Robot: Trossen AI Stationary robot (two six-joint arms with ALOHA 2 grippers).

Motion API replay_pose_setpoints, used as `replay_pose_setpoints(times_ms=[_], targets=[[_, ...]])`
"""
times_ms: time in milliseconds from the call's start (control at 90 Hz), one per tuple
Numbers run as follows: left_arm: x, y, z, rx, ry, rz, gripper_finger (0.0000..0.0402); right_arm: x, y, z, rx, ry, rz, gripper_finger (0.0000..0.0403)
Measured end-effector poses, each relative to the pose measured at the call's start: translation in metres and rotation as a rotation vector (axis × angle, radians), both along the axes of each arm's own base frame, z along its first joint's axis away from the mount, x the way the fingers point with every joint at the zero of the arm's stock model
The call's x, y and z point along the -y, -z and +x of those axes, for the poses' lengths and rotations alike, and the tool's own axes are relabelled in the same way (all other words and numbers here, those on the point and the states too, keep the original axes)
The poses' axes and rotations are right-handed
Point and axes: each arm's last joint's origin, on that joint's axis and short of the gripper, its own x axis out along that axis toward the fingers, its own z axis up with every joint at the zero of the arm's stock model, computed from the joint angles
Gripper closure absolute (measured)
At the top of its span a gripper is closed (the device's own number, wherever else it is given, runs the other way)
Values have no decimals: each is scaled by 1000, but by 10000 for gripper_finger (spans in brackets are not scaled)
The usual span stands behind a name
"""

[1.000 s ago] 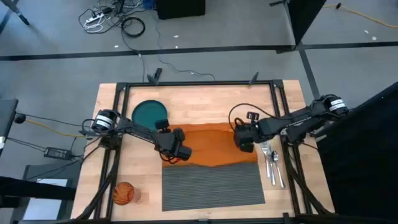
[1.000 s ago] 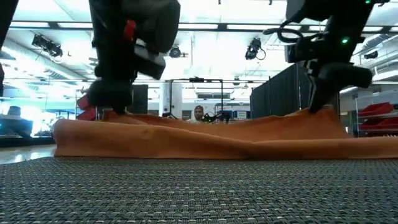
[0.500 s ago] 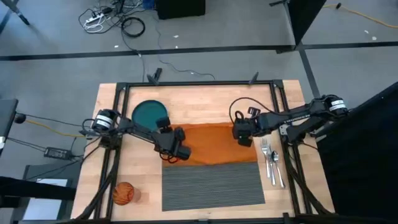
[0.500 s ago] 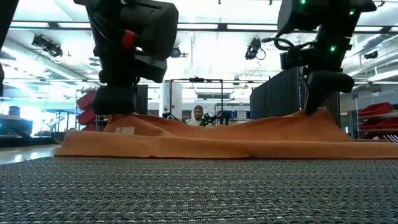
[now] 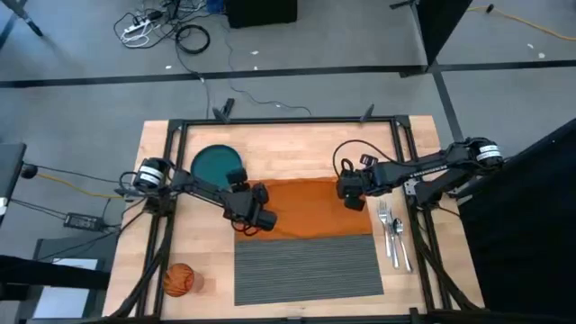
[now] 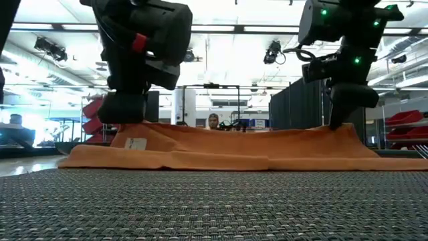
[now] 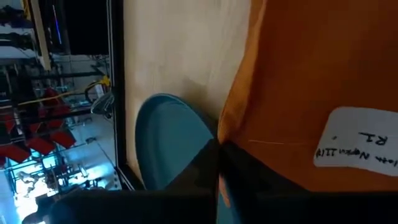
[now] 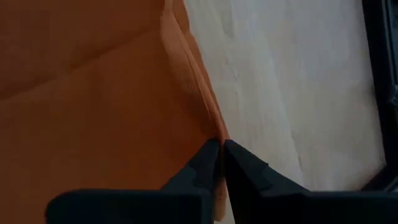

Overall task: Set table place
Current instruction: Fold the orange table napkin

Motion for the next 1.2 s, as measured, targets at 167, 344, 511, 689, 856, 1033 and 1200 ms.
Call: replay_pose_setpoints(times_ms=[167, 344, 511, 689, 856, 1033, 1200], targets=[[0, 0, 0, -34, 28, -1, 340, 5, 0, 0, 2, 25, 23, 338], [0, -13, 2, -77, 42, 1, 265, 14, -5, -4, 12, 63, 20, 257], [18, -35, 1, 50, 27, -132, 223, 11, -29, -14, 96, 12, 165, 198], [49, -36, -6, 278, 152, -436, 214, -21, -22, -22, 337, -284, 436, 173], [59, -8, -16, 342, 173, -576, 214, -37, 20, -31, 440, -339, 442, 177], [61, 24, -29, 341, 162, -662, 214, -41, 41, -38, 416, -303, 462, 194], [70, 35, -41, 355, 122, -716, 214, -41, 47, -46, 332, -252, 458, 208]])
